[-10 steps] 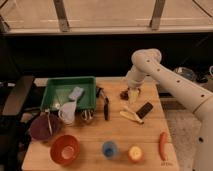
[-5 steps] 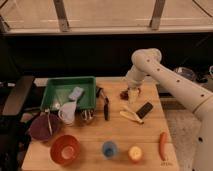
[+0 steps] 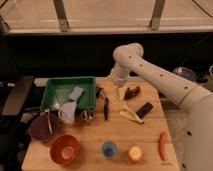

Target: Place fork in plastic cup

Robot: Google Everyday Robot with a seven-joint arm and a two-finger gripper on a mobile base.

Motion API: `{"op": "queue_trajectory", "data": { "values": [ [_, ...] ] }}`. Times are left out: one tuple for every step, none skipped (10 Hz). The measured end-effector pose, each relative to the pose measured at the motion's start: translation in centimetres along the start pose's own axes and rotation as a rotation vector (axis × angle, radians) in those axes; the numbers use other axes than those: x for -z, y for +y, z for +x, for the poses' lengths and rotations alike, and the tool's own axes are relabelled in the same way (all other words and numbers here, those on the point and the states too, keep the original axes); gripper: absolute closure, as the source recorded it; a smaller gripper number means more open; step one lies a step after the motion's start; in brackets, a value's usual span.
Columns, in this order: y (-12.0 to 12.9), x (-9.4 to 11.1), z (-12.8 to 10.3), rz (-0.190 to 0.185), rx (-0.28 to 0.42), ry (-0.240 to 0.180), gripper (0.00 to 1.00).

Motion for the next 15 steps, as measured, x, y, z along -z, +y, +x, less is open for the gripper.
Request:
{"op": "queue_trajectory", "data": {
  "values": [
    [-1.1, 0.0, -1.9, -0.002, 0.053, 0.007, 0.20],
    [-2.4, 0.0, -4.5, -0.004, 0.127, 0.018, 0.20],
    [-3.3, -0.1, -6.3, -0.004, 0.178, 0.023, 0.20],
    [-4.4, -0.3, -8.9, -0.008, 0.252, 0.026, 0.20],
    [-5.2, -0.6, -11.4, -0.013, 0.325, 0.022, 0.20],
    [-5.9, -0.9, -14.1, -0.024, 0.408, 0.018, 0.20],
    [-6.2, -1.2, -16.5, -0.037, 0.485, 0.014, 0.20],
    [-6.3, -1.3, -17.4, -0.037, 0.511, 0.010, 0.20],
    [-6.3, -1.3, -17.0, -0.039, 0.509, 0.017, 0.20],
    [-6.3, -1.3, -17.1, -0.041, 0.511, 0.018, 0.20],
    [-6.3, -1.2, -17.2, -0.040, 0.512, 0.017, 0.20],
    [-6.3, -1.3, -17.0, -0.040, 0.509, 0.017, 0.20],
    [-6.3, -1.2, -17.0, -0.039, 0.508, 0.017, 0.20],
    [-6.1, -1.2, -16.9, -0.042, 0.507, 0.018, 0.20],
    [-5.8, -0.8, -16.3, -0.068, 0.521, 0.035, 0.20]
  ]
}}
